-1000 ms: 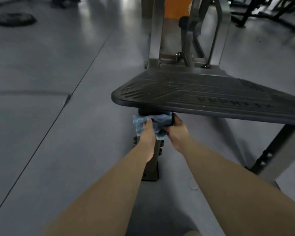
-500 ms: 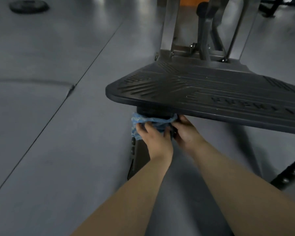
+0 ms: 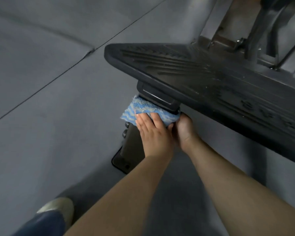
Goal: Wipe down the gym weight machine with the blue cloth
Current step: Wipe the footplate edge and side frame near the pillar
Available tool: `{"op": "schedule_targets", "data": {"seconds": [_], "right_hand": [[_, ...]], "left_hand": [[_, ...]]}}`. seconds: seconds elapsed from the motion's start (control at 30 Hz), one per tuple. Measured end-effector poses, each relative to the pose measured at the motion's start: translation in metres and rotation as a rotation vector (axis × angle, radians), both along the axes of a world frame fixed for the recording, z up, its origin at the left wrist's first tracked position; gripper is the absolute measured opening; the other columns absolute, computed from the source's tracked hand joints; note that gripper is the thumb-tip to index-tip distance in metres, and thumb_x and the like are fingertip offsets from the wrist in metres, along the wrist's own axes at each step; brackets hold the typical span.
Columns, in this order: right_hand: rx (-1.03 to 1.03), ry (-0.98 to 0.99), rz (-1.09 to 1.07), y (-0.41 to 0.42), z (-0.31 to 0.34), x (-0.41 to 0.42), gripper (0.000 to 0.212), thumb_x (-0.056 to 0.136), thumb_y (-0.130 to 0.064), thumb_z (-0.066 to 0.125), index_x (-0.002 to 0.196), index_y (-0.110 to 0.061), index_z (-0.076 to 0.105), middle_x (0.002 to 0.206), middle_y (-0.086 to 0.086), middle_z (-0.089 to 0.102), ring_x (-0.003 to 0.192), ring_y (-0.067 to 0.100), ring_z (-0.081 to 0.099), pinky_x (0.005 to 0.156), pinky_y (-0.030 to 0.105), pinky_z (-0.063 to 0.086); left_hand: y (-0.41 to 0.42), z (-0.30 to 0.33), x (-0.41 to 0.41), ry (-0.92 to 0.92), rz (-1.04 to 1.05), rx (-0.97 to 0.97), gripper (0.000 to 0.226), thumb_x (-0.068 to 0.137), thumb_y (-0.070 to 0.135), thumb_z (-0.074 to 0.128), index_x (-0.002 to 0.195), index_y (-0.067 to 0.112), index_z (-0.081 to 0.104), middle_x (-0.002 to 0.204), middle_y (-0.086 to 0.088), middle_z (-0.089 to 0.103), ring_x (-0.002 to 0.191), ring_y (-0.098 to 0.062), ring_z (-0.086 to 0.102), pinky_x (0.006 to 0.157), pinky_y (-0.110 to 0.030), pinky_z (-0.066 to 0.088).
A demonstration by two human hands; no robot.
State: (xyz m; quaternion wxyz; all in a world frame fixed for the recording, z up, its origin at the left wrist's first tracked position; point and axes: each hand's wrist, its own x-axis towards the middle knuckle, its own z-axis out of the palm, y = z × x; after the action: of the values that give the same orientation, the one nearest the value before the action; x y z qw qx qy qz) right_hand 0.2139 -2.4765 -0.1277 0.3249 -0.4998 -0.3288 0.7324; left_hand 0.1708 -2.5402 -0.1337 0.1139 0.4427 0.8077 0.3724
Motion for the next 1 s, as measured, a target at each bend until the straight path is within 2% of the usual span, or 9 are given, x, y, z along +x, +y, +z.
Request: {"op": "schedule_targets", "data": {"seconds": [0.07, 0.2, 0.33, 0.47, 0.57, 0.63, 0.8, 0.93, 1.0], "right_hand": [[-0.006, -0.142, 0.062, -0.005, -0.016, 0.001, 0.040, 0.095, -0.013, 0.030, 0.112, 0.002, 0.062, 0.116, 0.020, 0.063, 0.106, 0.046, 0.055, 0.098, 0.042, 0.045], [-0.017, -0.173, 0.187, -0.015, -0.039, 0.006, 0.036, 0.099, -0.014, 0.031, 0.077, -0.015, 0.059, 0.055, -0.008, 0.065, 0.052, 0.006, 0.061, 0.051, 0.014, 0.047], [-0.008, 0.007, 0.133, -0.020, -0.039, 0.010, 0.029, 0.093, -0.003, 0.035, 0.083, -0.010, 0.061, 0.069, -0.002, 0.069, 0.064, 0.008, 0.065, 0.057, 0.014, 0.051], [0.066, 0.148, 0.025, -0.008, -0.020, 0.011, 0.031, 0.087, 0.003, 0.034, 0.097, -0.005, 0.062, 0.097, 0.012, 0.067, 0.087, 0.017, 0.066, 0.070, 0.020, 0.052], [0.128, 0.149, 0.053, 0.006, -0.001, 0.014, 0.052, 0.090, -0.003, 0.031, 0.046, -0.011, 0.056, 0.053, -0.001, 0.056, 0.044, 0.005, 0.050, 0.044, 0.014, 0.037], [0.157, 0.092, 0.067, 0.013, 0.004, 0.013, 0.058, 0.092, -0.014, 0.030, 0.036, -0.015, 0.046, 0.042, -0.005, 0.047, 0.039, 0.007, 0.043, 0.044, 0.018, 0.031], [0.154, 0.114, 0.103, 0.022, -0.001, 0.004, 0.037, 0.094, -0.032, 0.027, 0.067, -0.020, 0.050, 0.049, -0.005, 0.054, 0.045, 0.005, 0.051, 0.044, 0.014, 0.039], [0.037, 0.059, 0.086, 0.011, -0.024, -0.001, 0.048, 0.096, -0.026, 0.025, 0.119, 0.000, 0.059, 0.118, 0.018, 0.063, 0.111, 0.028, 0.059, 0.102, 0.036, 0.045], [-0.051, -0.063, 0.105, -0.006, -0.033, 0.000, 0.048, 0.099, -0.021, 0.024, 0.127, 0.007, 0.051, 0.126, 0.019, 0.056, 0.113, 0.035, 0.055, 0.098, 0.038, 0.046]], "left_hand": [[-0.005, -0.015, 0.001, -0.026, -0.005, -0.021, 0.053, 0.081, 0.032, 0.038, 0.114, -0.010, 0.037, 0.109, -0.042, 0.055, 0.105, -0.055, 0.055, 0.087, -0.059, 0.042], [-0.020, -0.043, 0.011, -0.007, 0.021, -0.126, 0.053, 0.073, 0.022, 0.036, 0.112, -0.014, 0.038, 0.105, -0.045, 0.054, 0.100, -0.060, 0.054, 0.079, -0.061, 0.048], [-0.020, -0.029, 0.018, -0.212, 0.127, -0.091, 0.061, 0.087, 0.019, 0.040, 0.131, -0.023, 0.029, 0.135, -0.047, 0.026, 0.130, -0.059, 0.022, 0.108, -0.059, 0.027], [-0.004, -0.007, 0.016, -0.097, 0.197, 0.030, 0.078, 0.084, 0.042, 0.031, 0.132, -0.021, 0.031, 0.136, -0.047, 0.025, 0.130, -0.059, 0.023, 0.107, -0.060, 0.023], [0.008, 0.018, 0.009, -0.044, 0.151, 0.061, 0.084, 0.089, 0.044, 0.042, 0.136, -0.022, 0.019, 0.140, -0.047, 0.011, 0.136, -0.056, 0.009, 0.114, -0.051, 0.006], [0.016, 0.030, 0.005, -0.025, 0.093, 0.016, 0.091, 0.091, 0.039, 0.052, 0.136, -0.024, 0.005, 0.143, -0.045, -0.001, 0.138, -0.052, -0.003, 0.115, -0.046, -0.005], [0.020, 0.020, 0.001, -0.010, 0.053, -0.057, 0.093, 0.094, 0.043, 0.047, 0.138, -0.022, -0.003, 0.145, -0.041, -0.011, 0.139, -0.048, -0.013, 0.111, -0.038, -0.016], [0.012, -0.019, 0.001, 0.233, 0.182, 0.116, 0.082, 0.081, 0.029, 0.066, 0.129, -0.019, 0.020, 0.128, -0.051, 0.030, 0.122, -0.062, 0.032, 0.102, -0.057, 0.016], [-0.001, -0.044, 0.003, 0.163, 0.174, 0.025, 0.085, 0.073, 0.023, 0.077, 0.124, -0.019, 0.023, 0.119, -0.053, 0.039, 0.113, -0.063, 0.041, 0.094, -0.063, 0.027]]}}
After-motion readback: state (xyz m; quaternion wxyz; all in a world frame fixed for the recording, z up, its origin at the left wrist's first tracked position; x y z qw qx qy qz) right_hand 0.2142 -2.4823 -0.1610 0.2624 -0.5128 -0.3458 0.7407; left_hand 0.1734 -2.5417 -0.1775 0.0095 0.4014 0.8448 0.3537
